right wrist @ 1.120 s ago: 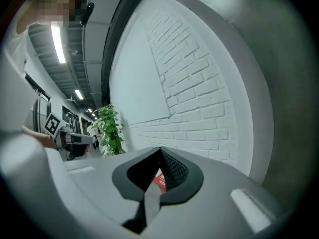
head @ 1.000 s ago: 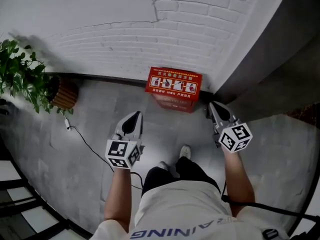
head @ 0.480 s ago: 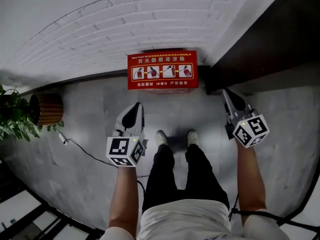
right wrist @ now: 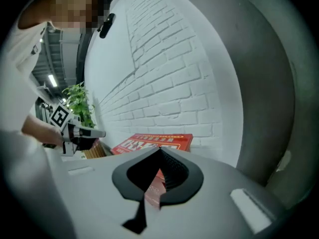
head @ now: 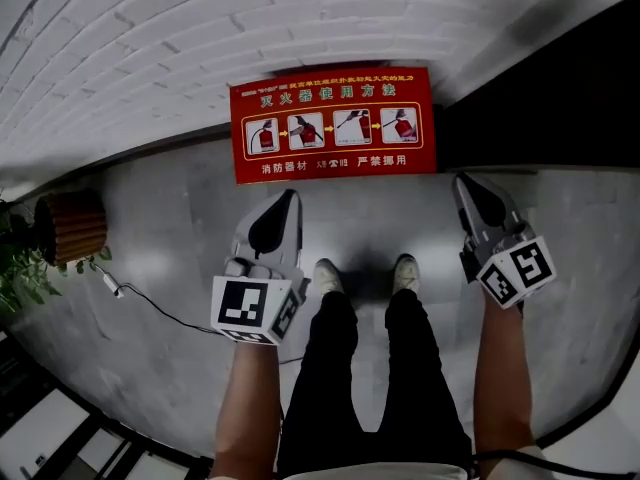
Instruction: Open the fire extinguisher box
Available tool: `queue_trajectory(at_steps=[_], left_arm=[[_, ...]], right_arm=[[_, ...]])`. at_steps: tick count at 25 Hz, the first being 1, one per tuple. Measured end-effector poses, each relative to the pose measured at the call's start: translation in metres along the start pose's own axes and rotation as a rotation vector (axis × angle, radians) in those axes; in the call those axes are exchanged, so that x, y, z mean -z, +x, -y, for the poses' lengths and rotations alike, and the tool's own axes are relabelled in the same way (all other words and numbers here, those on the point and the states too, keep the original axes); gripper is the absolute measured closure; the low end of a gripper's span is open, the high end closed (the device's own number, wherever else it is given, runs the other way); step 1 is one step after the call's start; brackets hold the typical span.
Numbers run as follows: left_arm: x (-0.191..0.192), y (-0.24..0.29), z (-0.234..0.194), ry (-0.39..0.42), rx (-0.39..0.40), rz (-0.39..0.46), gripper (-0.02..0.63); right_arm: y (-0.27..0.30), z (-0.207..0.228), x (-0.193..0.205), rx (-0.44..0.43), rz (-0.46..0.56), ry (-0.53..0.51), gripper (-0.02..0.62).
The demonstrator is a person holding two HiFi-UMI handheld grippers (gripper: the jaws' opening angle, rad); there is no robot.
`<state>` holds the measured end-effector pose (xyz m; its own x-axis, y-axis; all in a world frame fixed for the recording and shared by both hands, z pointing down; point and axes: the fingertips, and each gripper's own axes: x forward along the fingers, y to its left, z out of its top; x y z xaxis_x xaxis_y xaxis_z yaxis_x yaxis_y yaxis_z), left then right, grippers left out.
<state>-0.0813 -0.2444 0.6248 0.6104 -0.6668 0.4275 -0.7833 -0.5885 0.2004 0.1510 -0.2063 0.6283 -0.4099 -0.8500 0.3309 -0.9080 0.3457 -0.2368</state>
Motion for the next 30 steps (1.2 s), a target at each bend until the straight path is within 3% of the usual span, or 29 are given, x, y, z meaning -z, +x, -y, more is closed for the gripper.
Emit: queue_trajectory(at_steps=[10, 12, 15, 25, 30], left_arm=[[0.049, 0.019, -0.006, -0.057, -0.023, 0.009, 0.600], [0.055, 0.020, -0.013, -0.071, -0.049, -0.004, 0.600], [0.056, 0.022, -0.013, -0.079, -0.054, -0.006, 0.600], [0.045, 0.020, -0.007, -0.098, -0.040, 0.020, 0.600], [0.027, 0.021, -0.005, -0.063, -0.041, 0.058, 0.600]], right_arm=[[0.027, 0.012, 0.070, -0.013, -0.122, -0.094, 0.581], [0.033, 0.013, 0.076, -0.017, -0.134, -0.092, 0.509], [0.038, 0.014, 0.077, -0.017, -0.135, -0.089, 0.472], [0.041, 0.013, 0.075, -0.010, -0.141, -0.065, 0.506], [0.036, 0.009, 0.059, 0.006, -0.107, -0.064, 0.505]])
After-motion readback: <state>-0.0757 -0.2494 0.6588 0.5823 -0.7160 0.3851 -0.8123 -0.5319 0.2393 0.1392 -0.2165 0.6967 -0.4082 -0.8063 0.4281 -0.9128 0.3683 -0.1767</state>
